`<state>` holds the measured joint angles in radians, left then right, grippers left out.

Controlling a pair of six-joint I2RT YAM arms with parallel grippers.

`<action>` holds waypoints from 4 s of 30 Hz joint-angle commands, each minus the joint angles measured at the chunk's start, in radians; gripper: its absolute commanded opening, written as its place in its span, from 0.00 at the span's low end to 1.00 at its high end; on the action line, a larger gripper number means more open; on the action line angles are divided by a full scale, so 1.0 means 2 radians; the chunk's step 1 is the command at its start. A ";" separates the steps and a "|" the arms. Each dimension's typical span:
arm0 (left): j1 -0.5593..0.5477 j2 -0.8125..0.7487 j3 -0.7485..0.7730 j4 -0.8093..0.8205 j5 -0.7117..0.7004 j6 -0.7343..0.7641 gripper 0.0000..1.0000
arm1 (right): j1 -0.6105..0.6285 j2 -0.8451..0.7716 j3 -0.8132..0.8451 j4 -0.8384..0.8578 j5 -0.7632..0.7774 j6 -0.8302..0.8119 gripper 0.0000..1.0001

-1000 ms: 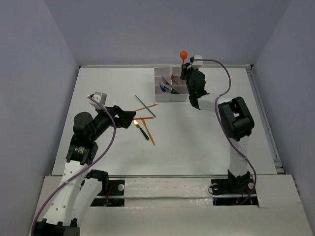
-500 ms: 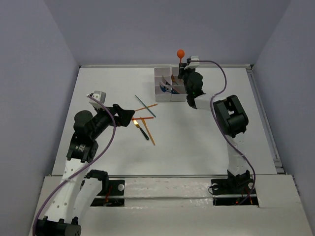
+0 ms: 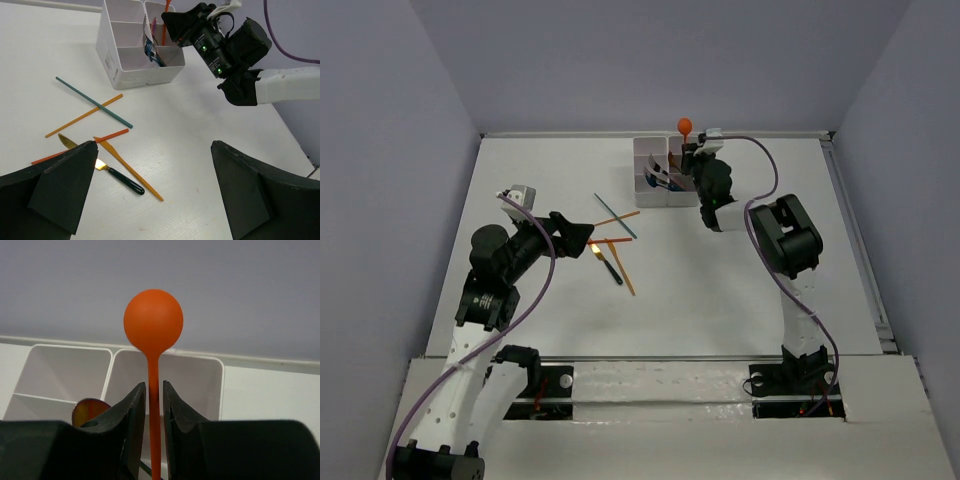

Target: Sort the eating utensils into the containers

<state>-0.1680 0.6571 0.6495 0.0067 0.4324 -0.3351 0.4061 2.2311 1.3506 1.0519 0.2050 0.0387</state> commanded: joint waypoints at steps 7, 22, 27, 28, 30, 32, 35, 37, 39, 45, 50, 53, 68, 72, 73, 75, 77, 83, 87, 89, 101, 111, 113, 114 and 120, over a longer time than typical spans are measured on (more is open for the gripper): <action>0.003 -0.018 0.020 0.017 -0.002 -0.003 0.99 | 0.001 -0.066 -0.042 0.028 -0.024 0.024 0.50; 0.012 -0.035 0.017 0.014 -0.006 -0.004 0.99 | 0.094 -0.262 -0.140 -0.201 -0.035 0.061 0.51; 0.012 -0.035 0.015 0.015 -0.001 -0.005 0.99 | 0.169 -0.275 -0.141 -0.328 -0.072 0.082 0.33; 0.012 -0.036 0.014 0.014 -0.001 -0.006 0.99 | 0.180 -0.276 -0.138 -0.345 -0.070 0.083 0.30; 0.012 -0.037 0.014 0.014 -0.001 -0.007 0.99 | 0.204 -0.270 -0.119 -0.416 -0.088 0.091 0.25; 0.012 -0.039 0.014 0.015 0.000 -0.007 0.99 | 0.210 -0.259 -0.091 -0.464 -0.087 0.103 0.22; 0.012 -0.041 0.014 0.014 0.000 -0.007 0.99 | 0.230 -0.233 -0.055 -0.530 -0.094 0.103 0.20; 0.012 -0.044 0.014 0.014 0.001 -0.007 0.99 | 0.242 -0.210 -0.036 -0.574 -0.097 0.095 0.26; 0.012 -0.045 0.013 0.015 0.004 -0.007 0.99 | 0.262 -0.188 0.002 -0.612 -0.099 0.087 0.37; 0.012 -0.046 0.012 0.015 0.006 -0.008 0.99 | 0.283 -0.110 0.065 -0.656 -0.093 0.080 0.43; 0.012 -0.047 0.011 0.017 0.012 -0.009 0.99 | 0.283 -0.060 0.105 -0.676 -0.080 0.070 0.44; 0.012 -0.049 0.011 0.017 0.014 -0.009 0.99 | 0.288 -0.043 0.123 -0.689 -0.084 0.065 0.43; 0.012 -0.049 0.010 0.018 0.018 -0.010 0.99 | 0.309 0.008 0.181 -0.751 -0.046 0.043 0.23; 0.012 -0.050 0.010 0.018 0.019 -0.010 0.99 | 0.313 -0.001 0.175 -0.751 -0.041 0.040 0.05; 0.012 -0.050 0.010 0.019 0.021 -0.010 0.99 | 0.313 -0.003 0.177 -0.758 -0.043 0.039 0.03; 0.012 -0.050 0.010 0.019 0.021 -0.010 0.99 | 0.313 -0.009 0.177 -0.764 -0.051 0.035 0.01; 0.012 -0.050 0.010 0.019 0.021 -0.010 0.99 | 0.313 -0.025 0.175 -0.773 -0.066 0.031 0.00; 0.012 -0.050 0.011 0.019 0.021 -0.010 0.99 | 0.313 -0.097 0.132 -0.771 -0.118 0.018 0.00; 0.012 -0.052 0.014 0.016 0.018 -0.006 0.99 | 0.307 -0.150 0.096 -0.695 -0.116 0.026 0.00; 0.012 -0.053 0.015 0.014 0.015 -0.004 0.99 | 0.299 -0.167 0.071 -0.652 -0.113 0.037 0.00; 0.012 -0.053 0.020 0.013 0.010 -0.001 0.99 | 0.211 -0.220 0.021 -0.443 -0.037 0.078 0.00; 0.017 -0.033 0.015 0.023 0.036 -0.003 0.99 | 0.066 -0.225 0.001 -0.225 -0.028 0.081 0.00; 0.017 -0.029 0.016 0.024 0.041 -0.003 0.99 | 0.036 -0.214 0.016 -0.201 -0.027 0.084 0.00; 0.017 -0.027 0.016 0.024 0.041 -0.003 0.99 | 0.027 -0.207 0.021 -0.193 -0.026 0.084 0.00; 0.017 -0.011 0.019 0.026 0.048 -0.002 0.99 | -0.019 -0.130 0.075 -0.150 -0.050 0.076 0.00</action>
<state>-0.1421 0.6224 0.6495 0.0032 0.4976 -0.3489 0.4042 1.8915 1.4162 0.6014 0.1352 0.1989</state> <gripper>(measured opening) 0.991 0.180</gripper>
